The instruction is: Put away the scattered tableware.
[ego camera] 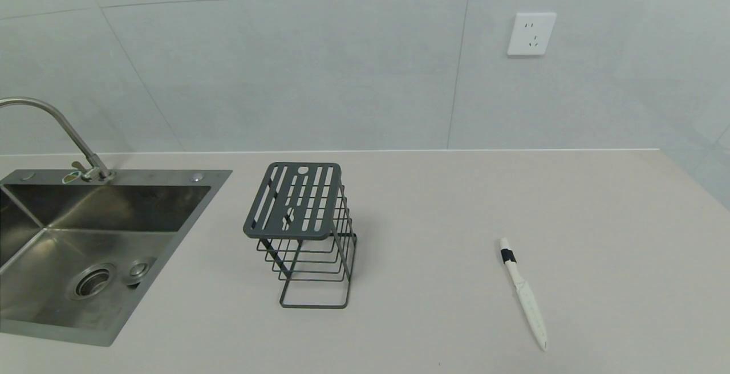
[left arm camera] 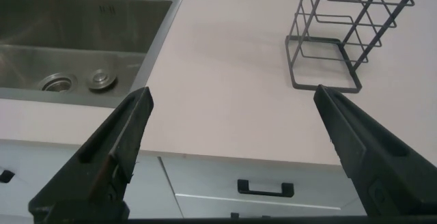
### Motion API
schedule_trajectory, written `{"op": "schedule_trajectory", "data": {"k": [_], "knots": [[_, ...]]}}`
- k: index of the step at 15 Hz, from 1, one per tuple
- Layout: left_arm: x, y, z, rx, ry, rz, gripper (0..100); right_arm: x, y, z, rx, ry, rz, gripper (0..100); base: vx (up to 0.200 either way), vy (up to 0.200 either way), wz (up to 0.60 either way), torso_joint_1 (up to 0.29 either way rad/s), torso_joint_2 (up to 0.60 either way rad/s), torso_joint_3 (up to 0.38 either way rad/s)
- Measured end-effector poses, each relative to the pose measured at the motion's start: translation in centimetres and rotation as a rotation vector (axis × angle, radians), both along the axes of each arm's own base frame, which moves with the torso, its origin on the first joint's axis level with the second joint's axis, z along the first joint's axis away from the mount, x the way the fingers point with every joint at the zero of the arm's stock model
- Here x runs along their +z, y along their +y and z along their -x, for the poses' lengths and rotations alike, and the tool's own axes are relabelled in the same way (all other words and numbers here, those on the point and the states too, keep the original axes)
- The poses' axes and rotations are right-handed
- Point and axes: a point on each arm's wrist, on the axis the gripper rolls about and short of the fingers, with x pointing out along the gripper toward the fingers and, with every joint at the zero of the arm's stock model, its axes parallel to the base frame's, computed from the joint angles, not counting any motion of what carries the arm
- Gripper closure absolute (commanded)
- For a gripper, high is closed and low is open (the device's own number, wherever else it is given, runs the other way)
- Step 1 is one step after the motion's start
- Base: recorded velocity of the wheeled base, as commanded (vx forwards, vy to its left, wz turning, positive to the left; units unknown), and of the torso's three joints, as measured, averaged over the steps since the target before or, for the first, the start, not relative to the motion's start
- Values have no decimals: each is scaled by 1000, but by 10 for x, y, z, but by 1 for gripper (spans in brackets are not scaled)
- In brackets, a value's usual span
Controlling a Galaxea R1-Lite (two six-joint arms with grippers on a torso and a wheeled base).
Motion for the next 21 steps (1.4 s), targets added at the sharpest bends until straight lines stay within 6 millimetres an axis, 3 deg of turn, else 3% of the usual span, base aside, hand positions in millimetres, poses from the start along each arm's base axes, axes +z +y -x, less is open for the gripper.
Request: {"op": "schedule_trajectory", "data": {"k": [4,7,10,14,21], "knots": [[0,0,0,0,0,0,0,20,1,0,38,-195,17,0,0,0,0,0,0,0],[0,0,0,1,0,-2,0,26,6,2,275,-205,21,0,0,0,0,0,0,0],[0,0,0,0,0,-5,0,49,8,-1,374,-156,14,0,0,0,0,0,0,0],[0,0,0,-2,0,-6,0,70,8,-24,483,-20,-2,0,0,0,0,0,0,0],[0,0,0,-1,0,-5,0,77,12,-82,614,258,27,0,0,0,0,0,0,0]]}}
